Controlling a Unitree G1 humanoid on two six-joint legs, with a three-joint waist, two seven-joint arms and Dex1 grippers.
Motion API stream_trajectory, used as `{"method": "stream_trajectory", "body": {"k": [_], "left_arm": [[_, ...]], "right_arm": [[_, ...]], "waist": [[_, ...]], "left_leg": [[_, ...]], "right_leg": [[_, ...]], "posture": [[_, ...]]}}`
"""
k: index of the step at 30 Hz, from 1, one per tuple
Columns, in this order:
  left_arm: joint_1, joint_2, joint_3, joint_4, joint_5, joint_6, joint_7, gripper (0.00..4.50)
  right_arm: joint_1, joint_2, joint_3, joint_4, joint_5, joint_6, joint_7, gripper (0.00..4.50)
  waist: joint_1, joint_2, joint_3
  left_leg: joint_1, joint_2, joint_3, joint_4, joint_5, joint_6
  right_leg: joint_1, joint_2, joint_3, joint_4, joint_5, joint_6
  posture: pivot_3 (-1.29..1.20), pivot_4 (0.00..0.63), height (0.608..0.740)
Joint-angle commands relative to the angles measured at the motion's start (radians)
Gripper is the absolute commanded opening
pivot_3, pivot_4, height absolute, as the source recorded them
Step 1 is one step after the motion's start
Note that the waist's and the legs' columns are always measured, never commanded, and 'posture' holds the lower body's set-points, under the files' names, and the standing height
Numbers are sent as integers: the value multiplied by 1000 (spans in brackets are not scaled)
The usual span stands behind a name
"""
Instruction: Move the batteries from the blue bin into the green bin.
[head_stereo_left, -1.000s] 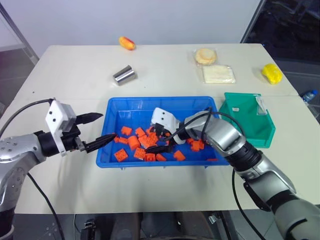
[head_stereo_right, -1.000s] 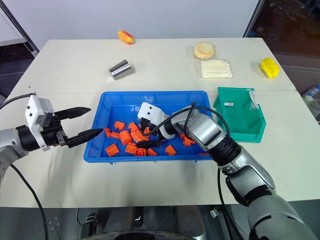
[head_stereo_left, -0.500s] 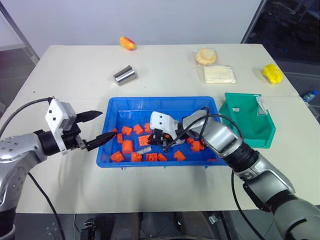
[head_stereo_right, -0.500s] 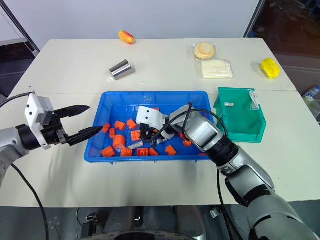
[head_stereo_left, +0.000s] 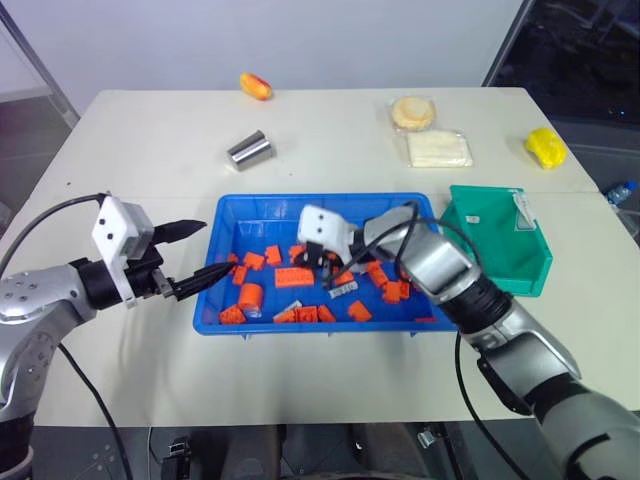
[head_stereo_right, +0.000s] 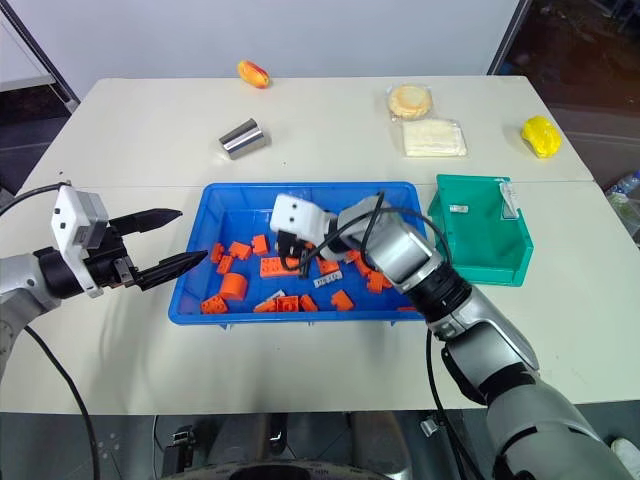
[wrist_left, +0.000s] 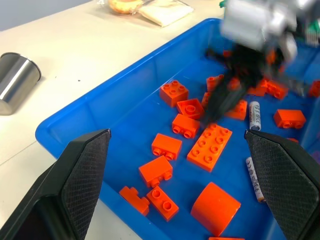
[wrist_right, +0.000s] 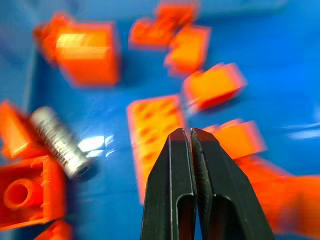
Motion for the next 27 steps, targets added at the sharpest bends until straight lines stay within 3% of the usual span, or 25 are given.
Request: {"method": "stream_trajectory", "body": {"k": [1, 4, 14, 27], "left_arm": [[-15, 15, 12, -11, -1, -21, -13, 4500], [-22, 17, 8, -5, 3, -23, -19, 4500], [4, 2, 21, -35, -7, -11, -6, 4500], [14, -13, 25, -52, -22, -6, 26, 4500]], "right_arm": [[-24, -11, -30, -106, 58, 24, 79, 1522], [-6, -14, -11, -167, 73, 29, 114, 2991], [84, -10, 95, -171, -11, -152, 141, 2991], [49, 6, 202, 112, -210, -479, 219, 2991]], "waist": [[1, 0, 0], [0, 0, 0], [0, 0, 0], [1, 0, 0]], "left_leg": [[0, 0, 0, 0, 0, 0], [0, 0, -1, -1, 0, 0], [0, 0, 0, 0, 0, 0], [3, 0, -1, 0, 0, 0]], "right_leg": [[0, 0, 0, 0, 0, 0], [0, 0, -1, 0, 0, 0], [0, 0, -1, 0, 0, 0], [4, 0, -1, -1, 0, 0]], "posture": [[0, 150, 740], [0, 150, 740], [0, 150, 740], [0, 150, 740]]}}
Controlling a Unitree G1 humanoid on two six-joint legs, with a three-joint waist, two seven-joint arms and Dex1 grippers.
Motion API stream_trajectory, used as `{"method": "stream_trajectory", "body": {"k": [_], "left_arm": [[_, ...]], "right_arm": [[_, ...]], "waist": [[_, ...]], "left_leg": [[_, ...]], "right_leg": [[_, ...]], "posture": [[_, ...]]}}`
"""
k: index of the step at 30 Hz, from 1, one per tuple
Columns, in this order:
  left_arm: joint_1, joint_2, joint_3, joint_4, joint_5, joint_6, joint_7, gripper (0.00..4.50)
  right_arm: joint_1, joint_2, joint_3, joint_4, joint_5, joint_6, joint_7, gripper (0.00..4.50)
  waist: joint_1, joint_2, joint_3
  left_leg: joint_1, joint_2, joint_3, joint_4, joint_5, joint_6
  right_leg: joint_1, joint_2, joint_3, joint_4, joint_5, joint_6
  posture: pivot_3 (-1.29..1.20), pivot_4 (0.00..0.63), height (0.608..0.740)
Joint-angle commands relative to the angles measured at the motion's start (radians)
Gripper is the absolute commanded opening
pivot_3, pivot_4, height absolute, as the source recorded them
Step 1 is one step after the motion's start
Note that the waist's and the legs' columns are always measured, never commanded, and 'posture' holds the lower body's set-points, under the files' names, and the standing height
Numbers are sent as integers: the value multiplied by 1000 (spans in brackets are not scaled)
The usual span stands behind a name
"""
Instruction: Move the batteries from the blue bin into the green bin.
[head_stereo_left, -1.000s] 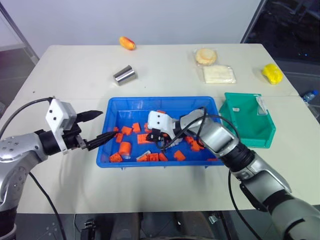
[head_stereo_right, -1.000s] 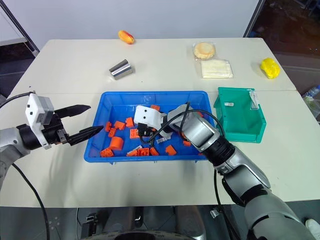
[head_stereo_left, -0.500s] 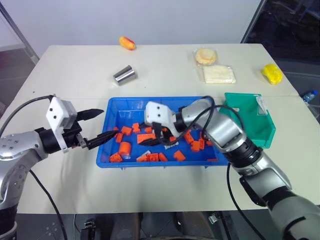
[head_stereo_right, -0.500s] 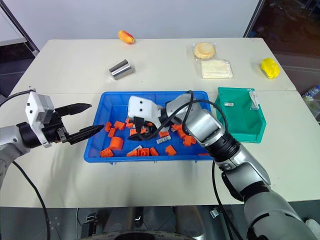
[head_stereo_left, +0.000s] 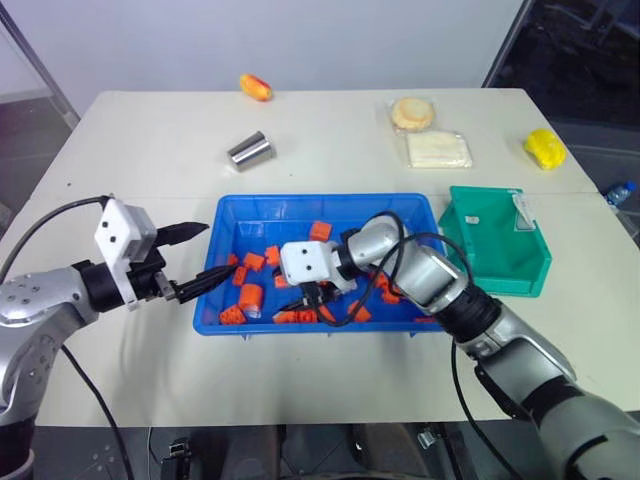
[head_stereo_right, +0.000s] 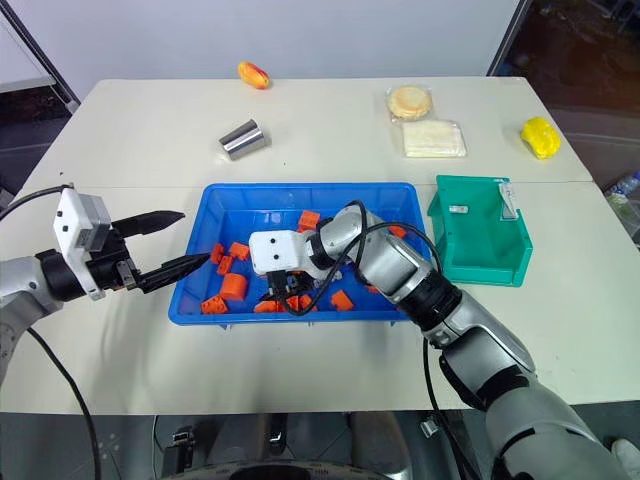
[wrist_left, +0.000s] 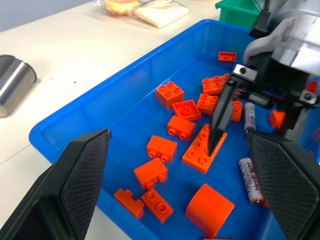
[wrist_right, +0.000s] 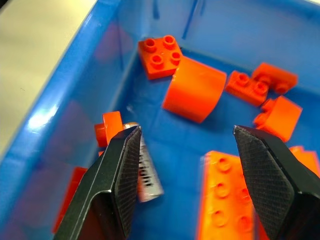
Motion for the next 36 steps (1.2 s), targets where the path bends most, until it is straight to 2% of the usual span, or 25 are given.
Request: {"method": "stream_trajectory", "body": {"k": [1, 7, 14, 20, 23, 27, 32, 36], "left_arm": [[2, -6, 26, -30, -19, -8, 12, 4500], [14, -17, 26, -40, -18, -10, 24, 4500], [31, -23, 32, -53, -20, -10, 35, 4500], [27, -21, 29, -48, -16, -14, 39, 4500], [24, -15, 34, -45, -18, -12, 37, 4500], [23, -6, 39, -46, -20, -10, 28, 4500], [13, 5, 38, -40, -27, -6, 16, 4500], [-20, 3, 21, -29, -51, 1, 0, 4500]], "right_arm": [[-4, -11, 38, 47, -59, -89, 48, 2991], [-23, -26, 31, 81, -89, -181, 126, 2991], [-29, -4, -9, 46, -65, -138, 179, 2991], [-6, 17, -2, 86, -99, -116, 155, 2991], [2, 28, -9, 109, -103, -72, 143, 2093], [2, 30, -13, 129, -117, -67, 131, 51], [-9, 37, -44, 111, -107, -44, 119, 64], [-115, 25, -180, 56, -52, 49, 81, 64]], "waist": [[-1, 0, 0], [0, 0, 0], [-1, 0, 0], [-1, 0, 0], [0, 0, 0], [-1, 0, 0], [0, 0, 0], [0, 0, 1]], "left_leg": [[0, 0, 0, 0, 0, 0], [0, 0, 0, 0, 0, 0], [0, 0, 0, -1, 0, 0], [0, 0, 0, -1, 0, 0], [0, 0, 0, 0, 0, 0], [1, 0, 0, -1, 0, 0], [1, 0, 0, 0, 0, 0], [0, 0, 0, 0, 0, 0]], "right_leg": [[0, -1, 0, 0, 0, 0], [1, 0, 0, 0, 0, 0], [0, 0, 0, 0, 0, 0], [0, 0, 0, 0, 0, 0], [0, 0, 0, 0, 0, 0], [0, 0, 0, 0, 0, 0], [1, 0, 0, 0, 0, 0], [0, 0, 0, 0, 0, 0]], "posture": [[0, 150, 740], [0, 150, 740], [0, 150, 740], [0, 150, 740], [0, 150, 740], [0, 150, 740], [0, 150, 740], [0, 150, 740]]}}
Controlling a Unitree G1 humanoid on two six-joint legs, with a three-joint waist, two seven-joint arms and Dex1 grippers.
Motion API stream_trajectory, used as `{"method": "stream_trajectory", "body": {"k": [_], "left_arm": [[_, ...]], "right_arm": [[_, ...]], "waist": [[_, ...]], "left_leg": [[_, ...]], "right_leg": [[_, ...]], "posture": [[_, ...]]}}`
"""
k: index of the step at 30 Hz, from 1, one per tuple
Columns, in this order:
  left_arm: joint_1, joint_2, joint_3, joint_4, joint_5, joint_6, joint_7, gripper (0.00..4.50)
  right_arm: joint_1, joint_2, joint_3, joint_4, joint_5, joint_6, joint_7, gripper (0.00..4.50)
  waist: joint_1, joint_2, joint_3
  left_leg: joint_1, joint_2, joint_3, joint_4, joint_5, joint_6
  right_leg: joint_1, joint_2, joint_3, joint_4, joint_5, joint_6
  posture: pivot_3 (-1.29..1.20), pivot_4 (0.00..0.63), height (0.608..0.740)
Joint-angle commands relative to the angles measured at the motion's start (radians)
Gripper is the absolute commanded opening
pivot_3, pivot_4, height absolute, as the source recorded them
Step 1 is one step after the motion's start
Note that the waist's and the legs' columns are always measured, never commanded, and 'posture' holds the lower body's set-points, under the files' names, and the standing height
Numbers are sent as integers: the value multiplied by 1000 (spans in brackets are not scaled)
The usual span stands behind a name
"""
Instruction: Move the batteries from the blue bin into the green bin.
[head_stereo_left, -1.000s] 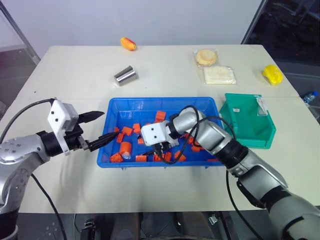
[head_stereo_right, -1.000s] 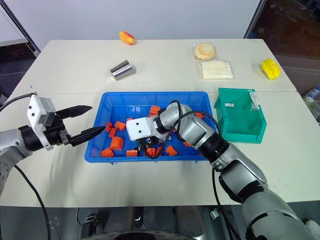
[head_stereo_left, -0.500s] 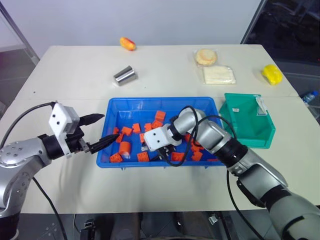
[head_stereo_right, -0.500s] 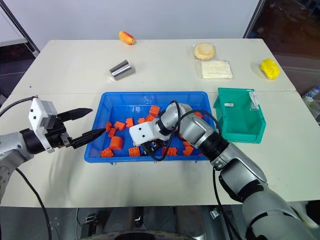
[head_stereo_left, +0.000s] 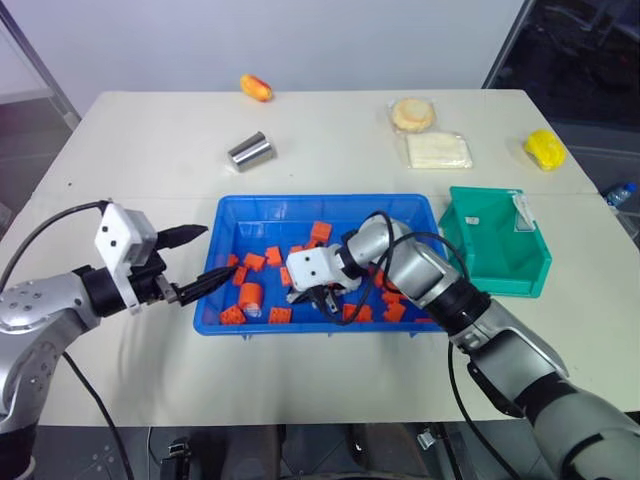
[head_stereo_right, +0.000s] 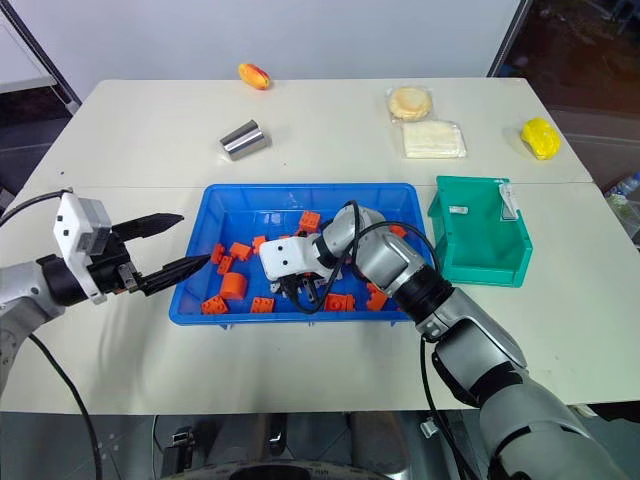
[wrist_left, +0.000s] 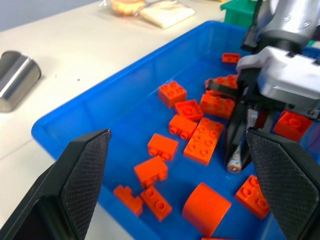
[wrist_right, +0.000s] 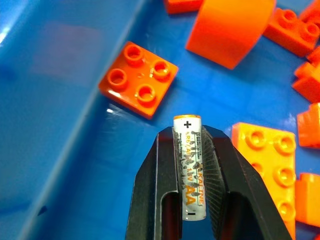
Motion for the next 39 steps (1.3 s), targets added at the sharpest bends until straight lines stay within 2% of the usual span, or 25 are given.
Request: {"method": "stream_trajectory", "body": {"k": [1, 4, 7, 12, 16, 19, 23, 29, 31, 33, 35, 36, 38, 39], "left_arm": [[-43, 12, 10, -5, -38, 1, -15, 4500], [-116, 7, -29, 33, -44, -4, -34, 4500], [-205, 0, -102, 85, -21, -21, -73, 4500], [-381, -38, -259, 213, 58, -78, -153, 4500], [-482, -75, -332, 329, 116, -126, -214, 4500], [-512, -94, -360, 385, 144, -152, -243, 4500], [-525, -111, -371, 403, 153, -155, -264, 4500], [-521, -130, -379, 388, 161, -147, -270, 4500], [-520, -131, -378, 382, 160, -143, -270, 4500], [-518, -127, -374, 378, 157, -140, -271, 4500], [-515, -122, -370, 373, 154, -137, -271, 4500], [-513, -120, -368, 372, 154, -136, -271, 4500], [-511, -115, -364, 371, 155, -134, -271, 4500], [-508, -111, -361, 369, 157, -133, -268, 4500]], "right_arm": [[-131, -18, -159, -71, 63, 104, -27, 64], [-223, -94, -303, -165, 149, 271, -12, 64], [-230, -239, -383, -260, 187, 386, 22, 64], [-72, -504, -459, -353, 178, 465, 29, 64], [105, -650, -539, -381, 176, 493, -19, 64], [212, -709, -606, -366, 175, 501, -75, 64], [282, -748, -663, -344, 170, 502, -143, 64], [351, -769, -672, -336, 179, 478, -177, 64], [368, -776, -668, -320, 170, 454, -188, 1096], [371, -779, -665, -302, 165, 445, -197, 1898], [368, -783, -660, -284, 158, 434, -206, 3011], [363, -786, -656, -276, 156, 428, -210, 3342], [335, -787, -644, -259, 148, 419, -224, 4338], [299, -778, -635, -258, 147, 414, -232, 4473]], "waist": [[-1, 0, 1], [5, 1, 2], [18, -1, 1], [33, -1, 1], [24, 0, 1], [8, 0, 1], [-5, 0, 2], [4, 0, 2], [6, 0, 2], [5, 0, 2], [4, 0, 2], [4, 0, 2], [3, 0, 2], [1, 0, 2]], "left_leg": [[-1, 0, 0, 0, 0, 0], [-2, 0, 0, 0, 0, 0], [-3, -1, -2, -1, 0, 0], [-2, -2, 0, 0, -1, 0], [-4, -2, 2, 2, 0, 0], [-3, -1, 2, 0, 0, 1], [-3, 0, 2, 0, 0, 1], [-3, 0, 2, 1, 0, 1], [-4, -1, 2, 1, 0, 1], [-4, -1, 2, 1, 0, 1], [-4, -1, 2, 1, 0, 1], [-4, -1, 2, 1, 0, 1], [-4, -1, 2, 1, 0, 1], [-4, -1, 2, 1, 0, 1]], "right_leg": [[-1, 0, 0, 0, 0, 0], [-2, 0, 0, 1, 0, 0], [-1, -1, -2, -1, 0, 0], [0, -2, -1, -5, 0, 0], [-1, -2, 0, -4, 0, 0], [-3, 0, 1, -2, 0, 0], [-4, 2, 2, -1, 0, 0], [-3, 1, 2, -1, 0, 0], [-3, 1, 2, -1, 0, 0], [-3, 0, 2, -1, 0, 0], [-3, 0, 2, -1, 0, 0], [-3, 0, 2, -1, 0, 0], [-3, 0, 2, -1, 0, 0], [-3, 0, 2, -1, 0, 0]], "posture": [[0, 150, 740], [0, 150, 740], [0, 150, 740], [0, 150, 740], [0, 150, 740], [0, 150, 740], [0, 150, 740], [0, 150, 740], [0, 150, 740], [0, 150, 740], [0, 150, 740], [0, 150, 740], [0, 150, 740], [0, 150, 740]]}}
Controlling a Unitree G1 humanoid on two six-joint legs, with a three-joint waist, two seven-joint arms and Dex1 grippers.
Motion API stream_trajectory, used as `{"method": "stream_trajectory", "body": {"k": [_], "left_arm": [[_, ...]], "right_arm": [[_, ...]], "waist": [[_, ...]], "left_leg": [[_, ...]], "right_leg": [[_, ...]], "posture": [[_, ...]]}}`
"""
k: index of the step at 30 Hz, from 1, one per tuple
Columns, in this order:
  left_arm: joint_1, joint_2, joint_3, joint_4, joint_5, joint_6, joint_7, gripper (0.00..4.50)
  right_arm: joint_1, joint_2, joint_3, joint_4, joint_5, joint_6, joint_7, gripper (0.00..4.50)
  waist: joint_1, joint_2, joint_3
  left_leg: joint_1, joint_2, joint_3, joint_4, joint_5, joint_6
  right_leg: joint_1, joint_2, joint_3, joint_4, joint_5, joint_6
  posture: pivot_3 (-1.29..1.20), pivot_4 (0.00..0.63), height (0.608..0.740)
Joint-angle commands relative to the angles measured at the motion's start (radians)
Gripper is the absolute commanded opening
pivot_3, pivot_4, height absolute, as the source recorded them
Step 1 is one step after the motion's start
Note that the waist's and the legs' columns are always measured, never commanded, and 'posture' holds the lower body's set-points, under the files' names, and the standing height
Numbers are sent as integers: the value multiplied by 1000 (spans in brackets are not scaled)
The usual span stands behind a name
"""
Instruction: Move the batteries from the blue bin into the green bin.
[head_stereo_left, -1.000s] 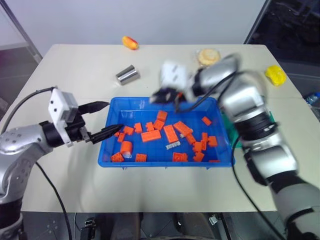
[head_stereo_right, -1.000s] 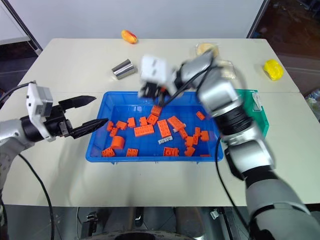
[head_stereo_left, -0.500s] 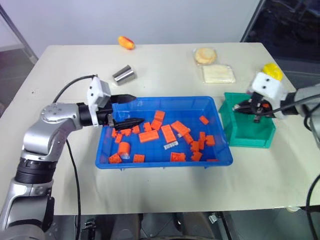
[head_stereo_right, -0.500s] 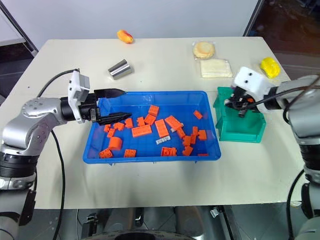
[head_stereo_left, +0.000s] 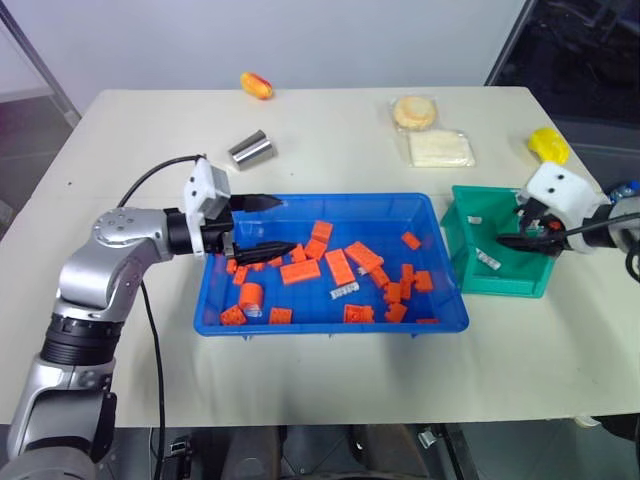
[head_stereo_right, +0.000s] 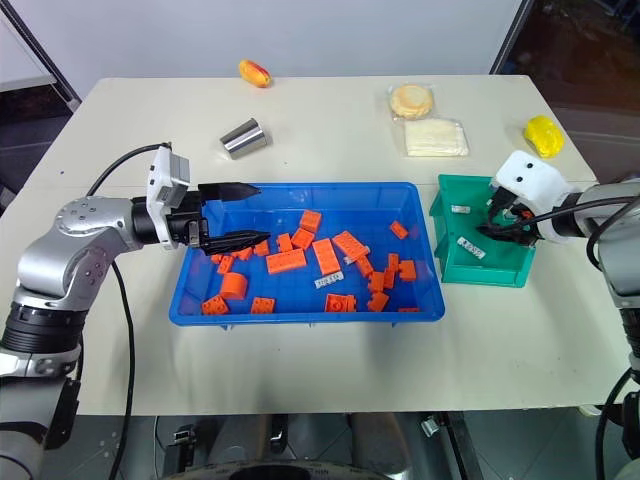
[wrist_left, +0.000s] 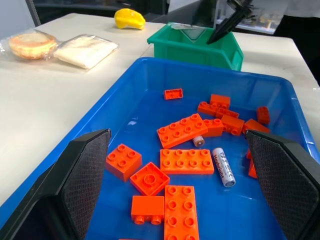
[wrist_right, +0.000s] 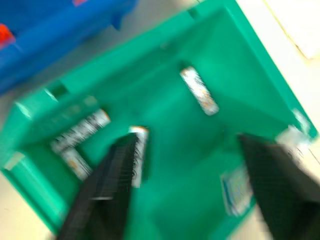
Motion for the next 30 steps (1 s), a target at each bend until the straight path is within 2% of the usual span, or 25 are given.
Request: {"method": "stream_trajectory", "body": {"k": [1, 6, 11, 19, 30], "left_arm": [[2, 22, 33, -38, -1, 0, 0, 4500], [22, 48, 52, -57, -8, 12, 5, 4500], [81, 81, 90, -114, -25, 42, 21, 4500], [170, 93, 141, -212, -56, 83, 70, 4500], [221, 122, 170, -305, -103, 133, 98, 4500]], "right_arm": [[-112, 6, -3, -7, 1, -10, -31, 4473], [-275, 176, 13, -121, 163, 177, -13, 4473], [-293, 333, 106, -219, 265, 269, -17, 4473], [-218, 347, 241, -265, 300, 235, 30, 4473], [-171, 373, 361, -296, 350, 249, 90, 4473]], "waist": [[-5, 1, 0], [-15, 1, 0], [-3, 1, 0], [25, 0, 0], [20, 0, 0]], "left_leg": [[0, 0, 0, 0, 0, 0], [2, 1, 0, -1, 0, 0], [0, 1, -2, -1, 0, 0], [-3, 0, -3, 2, 0, 0], [-3, 0, -3, 2, 0, 0]], "right_leg": [[0, 0, 0, 0, 0, 0], [0, 2, 1, 1, 0, 0], [0, 1, 0, 1, 0, -1], [0, -1, -2, 0, 0, 0], [-1, 0, -2, 1, 0, 0]], "posture": [[0, 150, 740], [0, 150, 740], [0, 150, 740], [0, 150, 740], [0, 150, 740]]}}
